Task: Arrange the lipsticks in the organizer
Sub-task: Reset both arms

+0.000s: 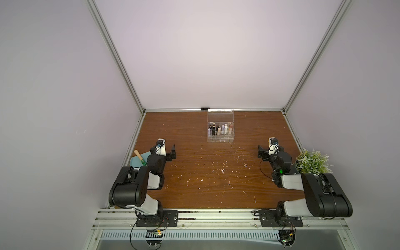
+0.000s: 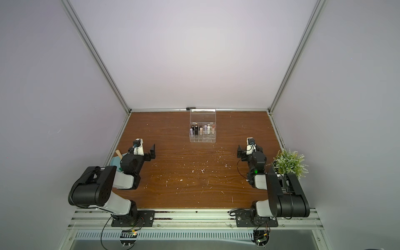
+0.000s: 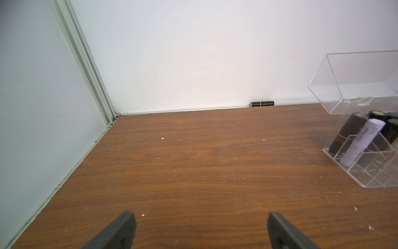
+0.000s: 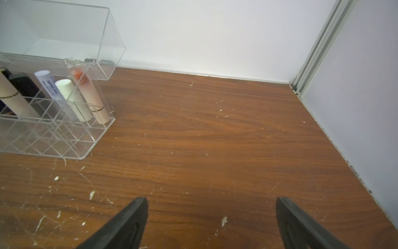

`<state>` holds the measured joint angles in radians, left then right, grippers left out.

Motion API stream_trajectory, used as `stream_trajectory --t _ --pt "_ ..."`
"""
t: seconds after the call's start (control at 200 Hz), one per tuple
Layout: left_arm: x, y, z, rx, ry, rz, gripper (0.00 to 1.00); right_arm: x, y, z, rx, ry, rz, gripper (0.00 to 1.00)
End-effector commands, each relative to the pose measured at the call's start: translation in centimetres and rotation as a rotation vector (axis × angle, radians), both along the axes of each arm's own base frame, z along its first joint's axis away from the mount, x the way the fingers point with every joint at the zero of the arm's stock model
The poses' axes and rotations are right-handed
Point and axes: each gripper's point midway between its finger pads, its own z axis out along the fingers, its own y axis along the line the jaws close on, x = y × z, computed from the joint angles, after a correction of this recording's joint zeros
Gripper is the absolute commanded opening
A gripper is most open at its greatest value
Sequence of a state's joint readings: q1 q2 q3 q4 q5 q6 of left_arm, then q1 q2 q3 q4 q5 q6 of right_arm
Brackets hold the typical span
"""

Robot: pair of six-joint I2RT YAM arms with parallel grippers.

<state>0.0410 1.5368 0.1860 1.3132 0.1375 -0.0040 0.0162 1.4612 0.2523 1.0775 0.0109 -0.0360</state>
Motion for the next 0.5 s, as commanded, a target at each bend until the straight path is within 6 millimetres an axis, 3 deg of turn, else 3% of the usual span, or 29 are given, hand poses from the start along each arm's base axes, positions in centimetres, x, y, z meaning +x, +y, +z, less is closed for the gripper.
stream_trajectory --t 0.0,0.035,0.135,0.305,0.495 --pt "0.0 -0.7 0.4 0.014 -0.022 -0.034 0.99 0.7 0.3 1.5 0.037 -0.085 0.017 1.00" --pt "0.0 -0.7 0.4 0.013 -0.021 -0.034 0.99 0.4 0.3 0.9 0.029 -0.076 0.022 1.00" --pt "0.0 -0.7 0.4 0.014 -0.022 -0.035 0.99 -0.6 1.0 1.9 0.024 -0.144 0.063 1.00" --pt "0.0 -0.7 0.4 0.013 -0.020 -0.035 0.99 -2.4 4.1 2.5 -0.029 -0.194 0.257 0.99" --pt "0.0 -0.7 0.4 0.013 -0.022 -0.035 0.99 -0.4 3.2 1.6 0.002 -0.116 0.205 0.99"
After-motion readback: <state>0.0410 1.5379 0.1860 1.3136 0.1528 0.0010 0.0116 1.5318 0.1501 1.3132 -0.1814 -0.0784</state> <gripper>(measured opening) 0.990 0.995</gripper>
